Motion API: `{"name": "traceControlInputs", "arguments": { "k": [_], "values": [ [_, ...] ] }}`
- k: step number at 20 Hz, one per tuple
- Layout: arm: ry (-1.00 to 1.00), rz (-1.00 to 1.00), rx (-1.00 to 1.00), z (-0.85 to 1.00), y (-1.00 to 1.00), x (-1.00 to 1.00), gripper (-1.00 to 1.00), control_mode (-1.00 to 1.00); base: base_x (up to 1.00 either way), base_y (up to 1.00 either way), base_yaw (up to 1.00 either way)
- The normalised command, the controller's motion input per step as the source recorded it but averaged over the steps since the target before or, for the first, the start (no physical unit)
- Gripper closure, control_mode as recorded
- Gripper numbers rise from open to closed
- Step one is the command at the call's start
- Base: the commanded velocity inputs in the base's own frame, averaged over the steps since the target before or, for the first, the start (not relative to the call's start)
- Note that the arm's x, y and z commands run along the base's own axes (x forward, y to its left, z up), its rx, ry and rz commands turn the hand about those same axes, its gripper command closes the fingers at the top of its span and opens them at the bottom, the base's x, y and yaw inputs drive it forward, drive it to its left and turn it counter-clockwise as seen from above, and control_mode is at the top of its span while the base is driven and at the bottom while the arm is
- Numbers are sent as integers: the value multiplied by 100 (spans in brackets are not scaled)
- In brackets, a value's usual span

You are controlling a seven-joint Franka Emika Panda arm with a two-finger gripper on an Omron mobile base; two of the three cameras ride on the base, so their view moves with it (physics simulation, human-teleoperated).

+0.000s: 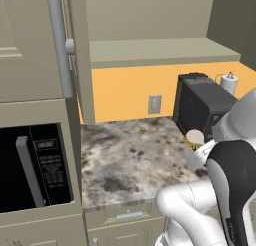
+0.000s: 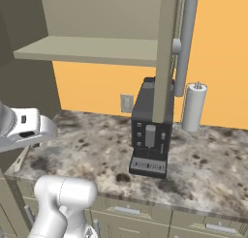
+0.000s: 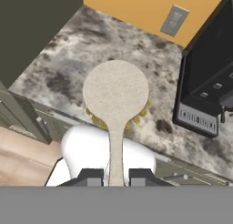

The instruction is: Locate and retrieve the dish brush and soap dispenser from the cabinet. Place them next to the sink.

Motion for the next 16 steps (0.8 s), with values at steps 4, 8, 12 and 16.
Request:
{"name": "traceControlInputs", "arguments": {
  "k": [4,8,12,16],
  "values": [
    [0,0,0,-2,-2,-11,100,100,-45,-10,-2],
    [0,0,0,0,0,0,100,100,-49,-13,-3],
    [0,0,0,0,0,0,100,100,-37,-9,-2],
    [0,0,0,0,0,0,100,100,-20,-29,-3]
  ]
}}
